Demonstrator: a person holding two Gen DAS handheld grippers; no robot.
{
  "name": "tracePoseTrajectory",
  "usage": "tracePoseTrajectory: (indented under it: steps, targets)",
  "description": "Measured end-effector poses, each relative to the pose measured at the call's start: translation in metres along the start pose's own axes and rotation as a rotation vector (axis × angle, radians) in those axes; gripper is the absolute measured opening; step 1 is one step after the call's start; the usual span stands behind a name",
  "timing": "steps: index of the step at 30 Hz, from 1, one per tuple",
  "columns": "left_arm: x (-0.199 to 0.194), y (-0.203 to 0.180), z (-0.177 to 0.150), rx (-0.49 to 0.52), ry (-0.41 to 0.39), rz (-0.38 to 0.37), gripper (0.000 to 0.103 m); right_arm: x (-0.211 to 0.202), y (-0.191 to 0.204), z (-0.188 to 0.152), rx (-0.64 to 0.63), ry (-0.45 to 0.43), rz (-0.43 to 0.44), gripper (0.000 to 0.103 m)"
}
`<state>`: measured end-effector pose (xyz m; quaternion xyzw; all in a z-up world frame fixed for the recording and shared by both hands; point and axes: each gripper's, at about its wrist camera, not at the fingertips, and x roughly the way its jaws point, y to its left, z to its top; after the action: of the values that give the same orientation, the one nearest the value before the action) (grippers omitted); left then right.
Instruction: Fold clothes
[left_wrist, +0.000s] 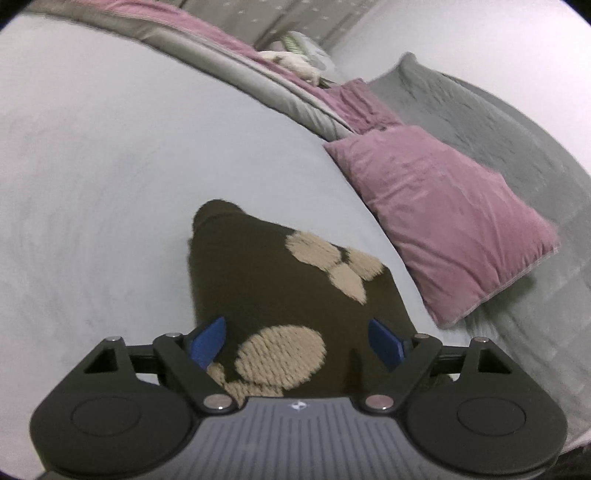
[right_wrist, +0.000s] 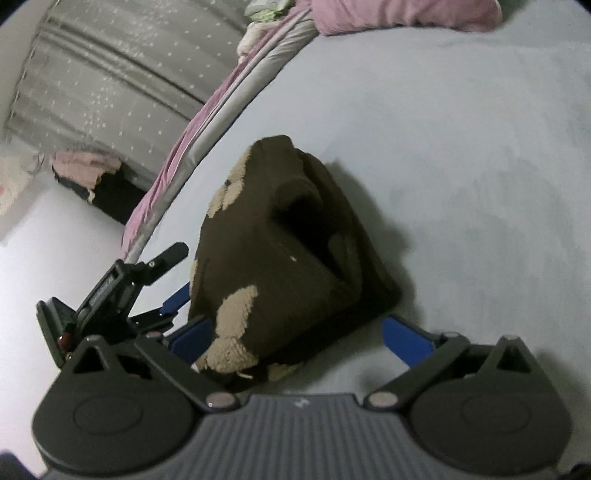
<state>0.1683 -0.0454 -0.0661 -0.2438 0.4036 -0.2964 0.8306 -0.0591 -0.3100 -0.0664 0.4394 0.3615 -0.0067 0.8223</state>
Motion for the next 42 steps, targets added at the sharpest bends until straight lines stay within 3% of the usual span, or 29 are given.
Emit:
tracePoseTrajectory:
  steps: [7, 13, 20, 22, 23, 25, 27, 29, 35, 42]
  targets:
    - [0.02, 0.024, 0.008, -0.099, 0.0, -0.032, 0.083, 0.018, -0.006, -0.013, 0.032, 0.015, 0.028, 0.099]
    - [0.043, 0.044, 0.011, -0.178, 0.008, -0.083, 0.083, 0.036, -0.011, -0.013, 0.027, 0.006, 0.047, 0.088]
    - [0.064, 0.052, 0.014, -0.193, -0.004, -0.128, 0.082, 0.049, -0.018, -0.01, 0.026, -0.037, 0.079, 0.087]
    - [0.066, 0.053, 0.015, -0.204, -0.014, -0.133, 0.075, 0.052, -0.018, -0.009, 0.03, -0.054, 0.087, 0.086]
    - [0.067, 0.054, 0.015, -0.209, -0.018, -0.136, 0.071, 0.054, -0.018, -0.009, 0.034, -0.066, 0.087, 0.082]
    - [0.068, 0.055, 0.014, -0.22, -0.029, -0.137, 0.056, 0.055, -0.022, -0.007, 0.049, -0.094, 0.092, 0.068]
    - [0.063, 0.055, 0.012, -0.239, -0.052, -0.129, 0.047, 0.057, -0.028, -0.006, 0.091, -0.109, 0.132, 0.043]
    - [0.058, 0.054, 0.01, -0.26, -0.077, -0.12, 0.042, 0.054, -0.033, -0.005, 0.133, -0.122, 0.169, 0.032]
    - [0.042, 0.037, -0.002, -0.279, -0.098, -0.108, 0.038, 0.044, -0.029, 0.01, 0.122, -0.147, 0.169, 0.027]
    - [0.025, 0.02, -0.014, -0.291, -0.115, -0.095, 0.036, 0.032, -0.048, 0.039, 0.206, -0.202, 0.161, 0.027]
